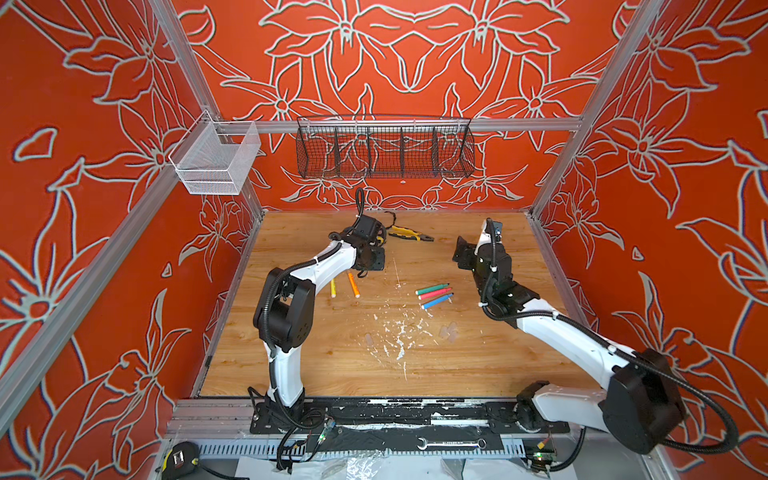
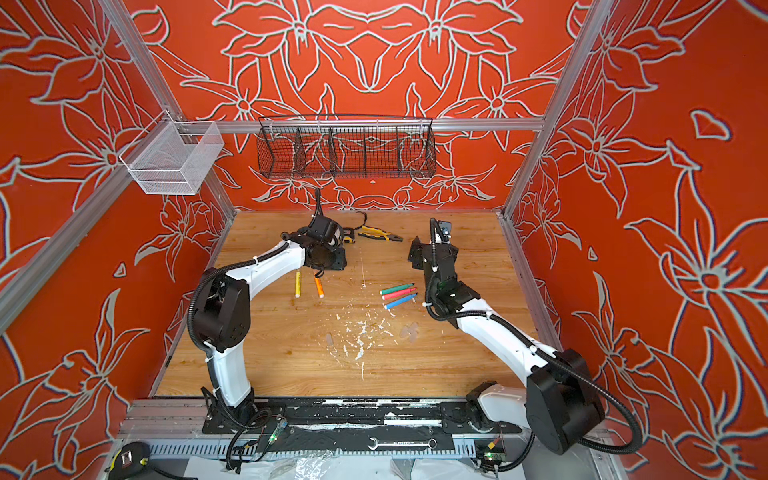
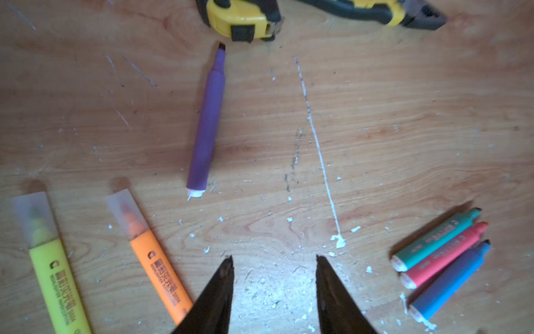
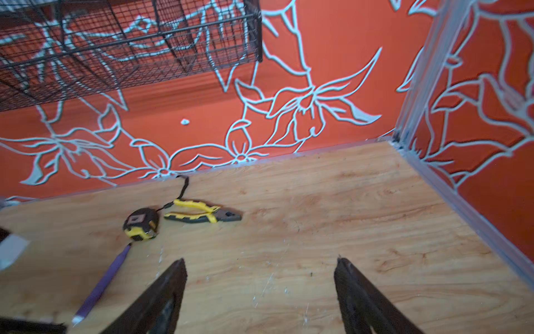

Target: Insert the pens into the pen caps

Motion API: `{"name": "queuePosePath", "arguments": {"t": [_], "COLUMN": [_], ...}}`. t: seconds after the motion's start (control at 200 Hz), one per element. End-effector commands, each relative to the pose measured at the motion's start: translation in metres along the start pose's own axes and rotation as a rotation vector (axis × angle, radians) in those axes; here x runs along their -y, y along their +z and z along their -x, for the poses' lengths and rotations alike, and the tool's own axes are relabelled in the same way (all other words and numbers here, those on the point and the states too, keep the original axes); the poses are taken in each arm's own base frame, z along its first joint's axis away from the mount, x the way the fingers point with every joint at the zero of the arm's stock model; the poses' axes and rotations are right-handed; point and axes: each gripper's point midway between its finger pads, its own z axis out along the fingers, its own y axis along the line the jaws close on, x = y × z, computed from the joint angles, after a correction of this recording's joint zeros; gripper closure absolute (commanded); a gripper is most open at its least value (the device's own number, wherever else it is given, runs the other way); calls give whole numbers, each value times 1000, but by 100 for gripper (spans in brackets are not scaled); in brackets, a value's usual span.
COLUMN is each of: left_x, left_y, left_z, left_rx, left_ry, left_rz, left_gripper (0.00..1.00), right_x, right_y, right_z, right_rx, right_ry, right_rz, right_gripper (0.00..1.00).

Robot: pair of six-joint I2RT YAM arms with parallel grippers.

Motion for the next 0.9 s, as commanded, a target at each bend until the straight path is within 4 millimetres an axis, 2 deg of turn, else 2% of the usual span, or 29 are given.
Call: {"name": "queuePosePath", "arguments": {"t": [0.0, 0.075, 0.155, 0.28, 0.41, 0.631, 0.786, 0.896], "left_x": [-13, -22, -28, -27, -29, -39, -53, -54], "left_y": [27, 42, 51, 52, 47, 39, 60, 74], "left_z": [-2, -3, -1, 12, 27, 33, 24, 13], "left_rx": [-27, -36, -40, -19, 13, 60, 16, -22], "left_ry": [26, 33, 44, 57, 74, 72, 60, 65], "left_rz": [61, 112, 155, 169, 202, 250, 279, 270], "left_gripper": [57, 58, 58, 57, 56, 54, 54, 58], "right_x": [-15, -17, -29, -34, -32, -11, 6, 17], "right_y": [-15, -22, -30, -40, -49, -81, -113, -130], "right_z": [-22, -31, -33, -32, -43, -60, -60, -59], "right_rx": [-189, -217, -228, -268, -327, -376, -361, -370], "right_ry": [52, 103, 132, 126, 110, 112, 125, 111], "right_rz": [99, 132, 213, 227, 226, 210, 221, 207], "right_gripper": [23, 24, 24, 24, 24, 24, 23, 23]}}
